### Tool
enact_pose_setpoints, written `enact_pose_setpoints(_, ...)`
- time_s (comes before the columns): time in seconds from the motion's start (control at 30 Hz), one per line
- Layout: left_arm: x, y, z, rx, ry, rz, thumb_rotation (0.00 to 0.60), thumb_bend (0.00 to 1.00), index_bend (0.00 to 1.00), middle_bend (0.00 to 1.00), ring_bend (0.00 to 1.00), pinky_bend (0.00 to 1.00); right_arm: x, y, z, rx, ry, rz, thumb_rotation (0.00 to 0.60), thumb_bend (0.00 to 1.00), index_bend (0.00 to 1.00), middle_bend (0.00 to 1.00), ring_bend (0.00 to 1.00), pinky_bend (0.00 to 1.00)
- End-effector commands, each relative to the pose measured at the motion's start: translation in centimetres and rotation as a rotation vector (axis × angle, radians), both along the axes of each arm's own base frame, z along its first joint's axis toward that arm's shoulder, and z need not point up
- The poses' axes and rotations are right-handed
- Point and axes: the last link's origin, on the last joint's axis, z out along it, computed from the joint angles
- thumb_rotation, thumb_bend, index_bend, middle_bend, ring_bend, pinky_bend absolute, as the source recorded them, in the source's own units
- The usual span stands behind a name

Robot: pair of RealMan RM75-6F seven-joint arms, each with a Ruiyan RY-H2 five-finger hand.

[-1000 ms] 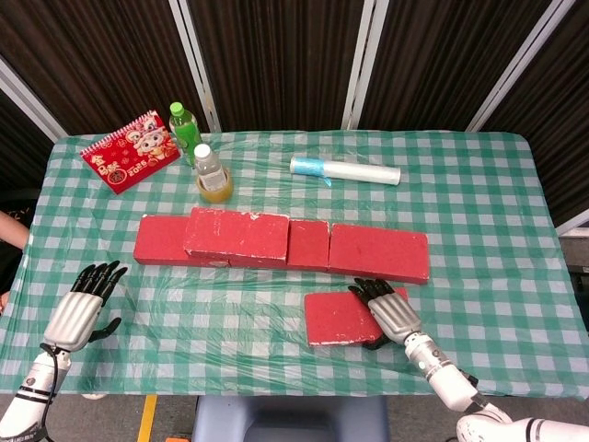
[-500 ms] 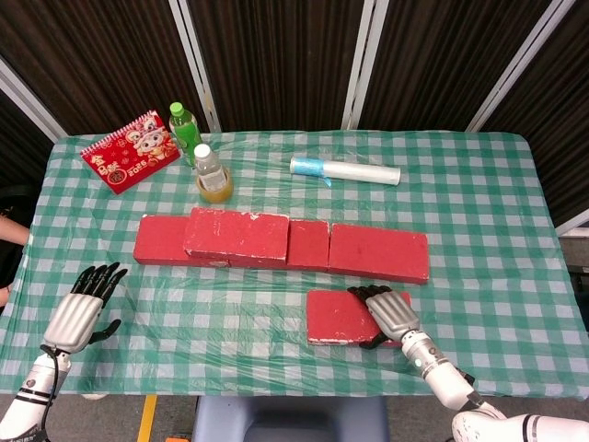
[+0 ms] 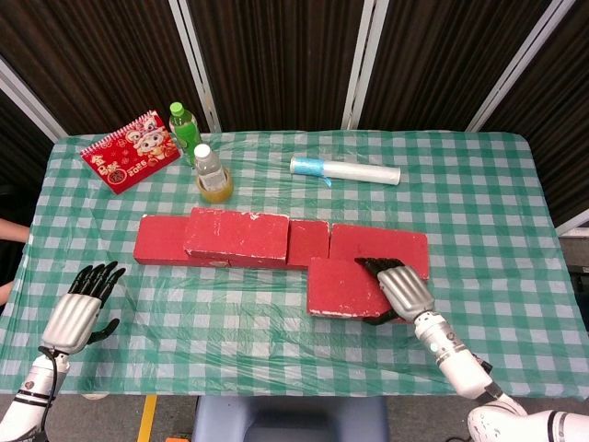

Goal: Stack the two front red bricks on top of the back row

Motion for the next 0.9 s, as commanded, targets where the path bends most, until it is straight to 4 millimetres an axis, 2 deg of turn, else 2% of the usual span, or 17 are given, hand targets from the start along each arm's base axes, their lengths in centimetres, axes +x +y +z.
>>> enact_pose_setpoints(0.03, 0.0, 0.1, -0.1, 0.001, 0.003, 0.005, 0.6, 0.29, 0.0, 0.01, 0.0, 0.06, 1.9, -2.8, 1.7, -0.07, -0.035, 0.012, 0.6, 0.14, 0.55, 0.36, 0.3, 0.42)
enact_pose_setpoints(0.2, -0.1, 0.3, -0.3, 0.005, 0.014, 0.012, 0.6, 0.29, 0.0, 0.02, 0.0, 0.06, 3.6, -7.7, 2.0, -0.145, -0.011, -0.001, 0.6, 0.14, 0.55, 0.36, 0.3, 0.42)
enact_pose_setpoints(0.37, -0.1, 0.4, -0.4, 0.008, 0.025, 0.016, 0.6, 0.29, 0.0, 0.02, 0.0, 0.06, 3.3, -10.8, 1.8, -0.17, 0.043, -0.041, 0.6, 0.14, 0.55, 0.36, 0.3, 0.42)
enact_pose_setpoints(0.5, -0.3, 0.5, -0.6, 0.007, 0.031, 0.023, 0.6, 0.29, 0.0, 0.02, 0.0, 0.06, 2.2, -11.5, 1.4, -0.145, 0.063, -0.057, 0.6, 0.14, 0.55, 0.36, 0.3, 0.42)
enact_pose_setpoints(0.67, -0.3, 0.7, -0.9, 0.002, 0.037, 0.029, 0.6, 0.29, 0.0, 0.02, 0.0, 0.06, 1.2, -11.3, 0.4, -0.084, 0.069, -0.053, 0.6, 0.14, 0.54, 0.36, 0.3, 0.42)
enact_pose_setpoints(0.9, -0.4, 0.8, -1.1, -0.003, 0.043, 0.036, 0.6, 0.29, 0.0, 0.02, 0.0, 0.06, 0.8, -11.8, -1.2, -0.038, 0.097, -0.048, 0.6, 0.14, 0.54, 0.36, 0.3, 0.42)
